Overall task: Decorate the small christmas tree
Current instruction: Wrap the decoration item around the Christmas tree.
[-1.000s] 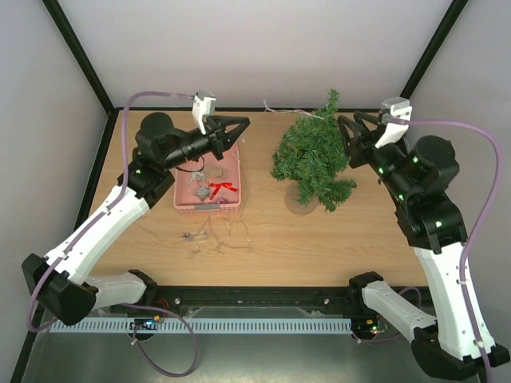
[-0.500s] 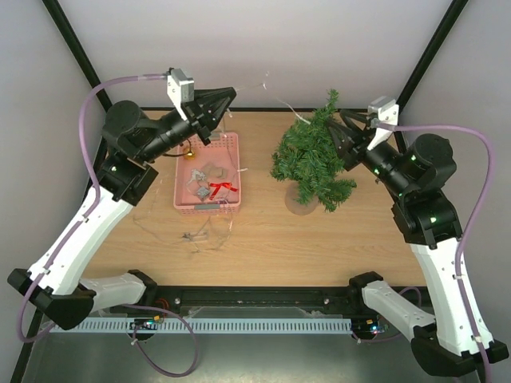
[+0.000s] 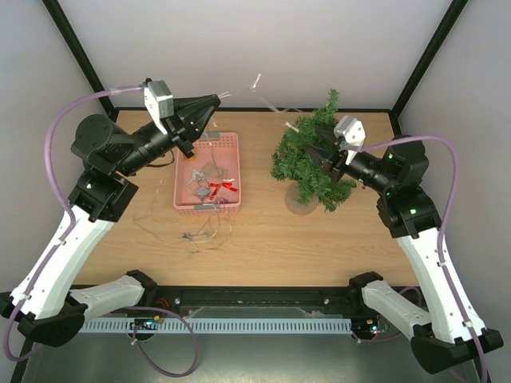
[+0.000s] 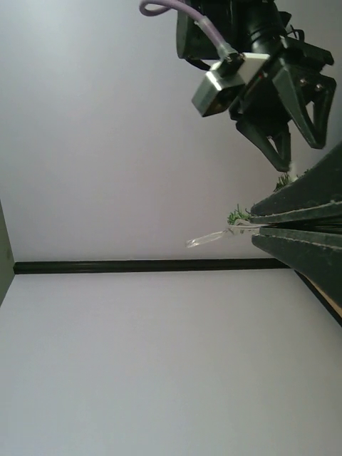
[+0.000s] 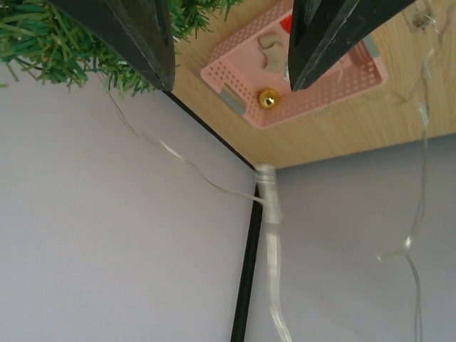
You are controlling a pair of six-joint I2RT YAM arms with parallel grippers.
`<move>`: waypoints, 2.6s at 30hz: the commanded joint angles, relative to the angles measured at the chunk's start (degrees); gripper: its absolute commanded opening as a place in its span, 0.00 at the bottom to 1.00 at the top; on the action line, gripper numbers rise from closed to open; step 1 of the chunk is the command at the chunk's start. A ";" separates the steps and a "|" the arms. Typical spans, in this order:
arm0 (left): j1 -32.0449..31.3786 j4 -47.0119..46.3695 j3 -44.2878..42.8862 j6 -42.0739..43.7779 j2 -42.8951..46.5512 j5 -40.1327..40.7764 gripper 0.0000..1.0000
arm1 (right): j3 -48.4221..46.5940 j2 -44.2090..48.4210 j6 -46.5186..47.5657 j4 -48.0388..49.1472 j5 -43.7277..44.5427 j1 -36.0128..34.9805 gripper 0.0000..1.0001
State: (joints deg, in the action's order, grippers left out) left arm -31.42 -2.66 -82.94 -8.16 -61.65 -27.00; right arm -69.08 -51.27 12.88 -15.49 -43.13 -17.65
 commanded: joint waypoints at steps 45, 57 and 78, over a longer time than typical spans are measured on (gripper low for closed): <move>0.28 -14.72 3.31 -14.95 3.84 -15.56 0.02 | 10.15 -11.89 3.70 26.49 -5.14 -27.26 0.49; 0.24 -16.31 3.35 -15.75 3.54 -16.07 0.02 | 9.44 -12.50 6.46 20.15 2.11 -27.25 0.24; 0.26 -17.89 4.95 -15.44 3.37 -15.45 0.02 | 10.51 -13.47 -1.98 21.43 -3.16 -27.23 0.33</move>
State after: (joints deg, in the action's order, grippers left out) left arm -31.42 -17.69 -78.61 -23.62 -58.39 -42.02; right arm -58.43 -64.71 13.06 4.19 -45.21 -44.60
